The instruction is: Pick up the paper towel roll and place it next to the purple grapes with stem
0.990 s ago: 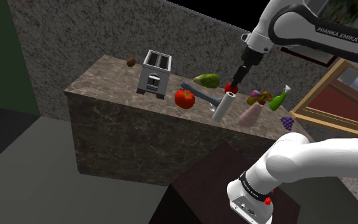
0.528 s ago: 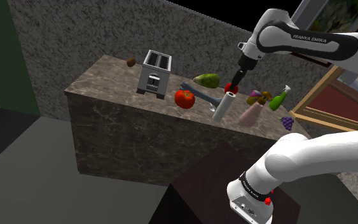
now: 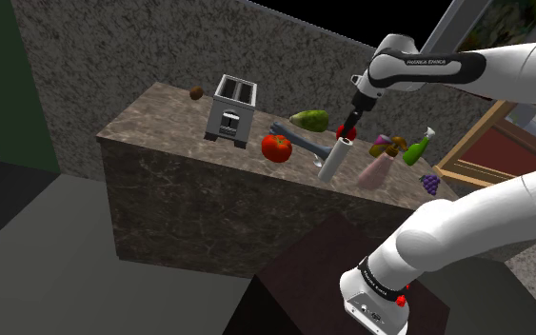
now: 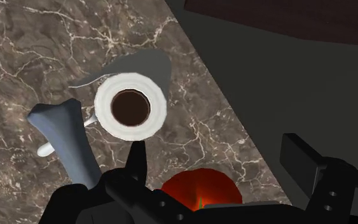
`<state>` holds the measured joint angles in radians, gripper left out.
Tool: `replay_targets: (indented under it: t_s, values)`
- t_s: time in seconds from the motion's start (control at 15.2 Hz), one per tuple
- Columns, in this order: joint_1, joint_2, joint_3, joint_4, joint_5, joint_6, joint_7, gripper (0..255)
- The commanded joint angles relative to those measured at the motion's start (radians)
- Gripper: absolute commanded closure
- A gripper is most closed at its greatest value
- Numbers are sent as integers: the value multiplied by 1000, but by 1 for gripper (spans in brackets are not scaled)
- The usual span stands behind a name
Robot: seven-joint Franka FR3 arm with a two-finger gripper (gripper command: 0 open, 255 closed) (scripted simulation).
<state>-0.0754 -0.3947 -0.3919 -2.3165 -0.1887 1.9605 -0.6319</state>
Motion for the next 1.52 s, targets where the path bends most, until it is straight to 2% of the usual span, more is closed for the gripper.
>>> replay_targets:
  t_s: [0.0,0.2,0.73,1.25,1.32,1.45]
  values:
    - [1,72,-39,37,13,36,-51,0]
    - [0,181,-93,94,49,85,-134,0]
    - [-1,226,-107,30,62,191,-147,0]
    - [-1,226,-107,30,62,191,-147,0]
    - [-1,226,-107,30,62,191,-147,255]
    - [-1,226,-107,30,62,191,-147,255]
